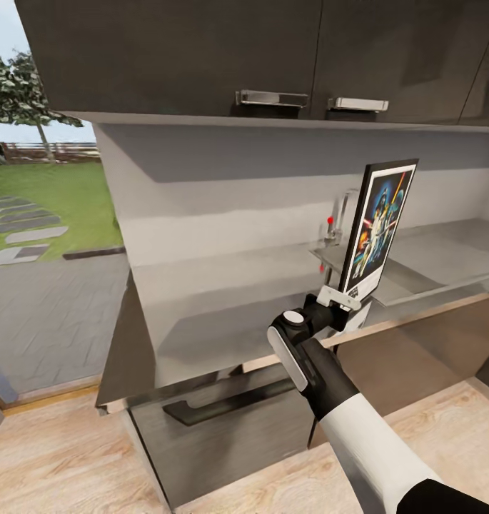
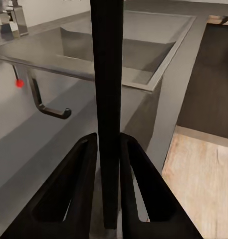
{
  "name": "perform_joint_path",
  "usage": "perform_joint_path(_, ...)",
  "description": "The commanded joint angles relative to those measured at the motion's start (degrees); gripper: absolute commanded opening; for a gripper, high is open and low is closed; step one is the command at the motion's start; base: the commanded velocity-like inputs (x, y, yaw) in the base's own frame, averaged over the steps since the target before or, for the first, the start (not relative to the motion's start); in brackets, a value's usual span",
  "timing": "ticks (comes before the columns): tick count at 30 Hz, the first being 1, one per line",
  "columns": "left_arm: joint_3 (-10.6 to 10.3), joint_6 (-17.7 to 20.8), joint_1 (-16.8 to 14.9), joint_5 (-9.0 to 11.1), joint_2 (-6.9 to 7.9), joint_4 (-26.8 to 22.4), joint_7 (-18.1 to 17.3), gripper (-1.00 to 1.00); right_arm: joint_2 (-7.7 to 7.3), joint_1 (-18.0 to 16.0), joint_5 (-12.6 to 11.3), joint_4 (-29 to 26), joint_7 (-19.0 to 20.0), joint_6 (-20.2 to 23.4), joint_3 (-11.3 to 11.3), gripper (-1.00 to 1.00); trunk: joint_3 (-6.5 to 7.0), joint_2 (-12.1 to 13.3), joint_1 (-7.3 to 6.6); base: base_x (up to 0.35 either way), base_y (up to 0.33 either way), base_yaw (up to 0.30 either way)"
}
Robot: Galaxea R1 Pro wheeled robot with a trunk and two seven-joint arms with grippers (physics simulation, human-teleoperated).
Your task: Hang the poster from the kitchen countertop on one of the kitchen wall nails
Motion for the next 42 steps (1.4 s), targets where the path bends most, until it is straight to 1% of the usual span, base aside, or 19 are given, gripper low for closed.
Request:
perform_joint_path(1,0.0,-0.1,0.0,0.1,0.11,0.0,0.0,1.0,-0.01,-0.1,-0.3,-0.1,-0.3,0.4,0.1,-1.0,-0.04,0.0,0.0,-0.031,0.0,0.03)
perform_joint_path(4,0.0,-0.1,0.0,0.1,0.3,-0.1,0.0,1.0,-0.01,-0.1,-0.3,-0.2,-0.3,0.5,0.1,-1.0,-0.04,0.0,0.0,-0.016,0.0,0.143)
perform_joint_path(12,0.0,-0.1,0.0,0.1,0.35,-0.1,0.0,1.0,-0.01,-0.1,-0.3,-0.2,-0.3,0.5,0.2,-1.0,-0.04,0.0,0.0,-0.046,0.0,0.265)
perform_joint_path(25,0.0,-0.2,0.0,0.1,0.35,-0.1,0.0,1.0,0.0,-0.1,-0.3,-0.2,-0.3,0.5,0.2,-1.0,-0.04,0.0,0.0,-0.282,0.0,0.104)
perform_joint_path(32,0.0,-0.2,0.0,0.1,0.35,-0.1,0.0,1.0,0.06,-0.1,-0.3,-0.1,-0.3,0.5,0.2,-1.0,-0.04,0.0,0.0,-0.134,0.0,0.255)
perform_joint_path(42,0.0,-0.2,0.0,0.1,0.35,0.0,0.0,1.0,0.07,-0.1,-0.3,-0.1,-0.3,0.5,0.2,-1.0,-0.04,0.0,0.0,-0.311,0.0,0.255)
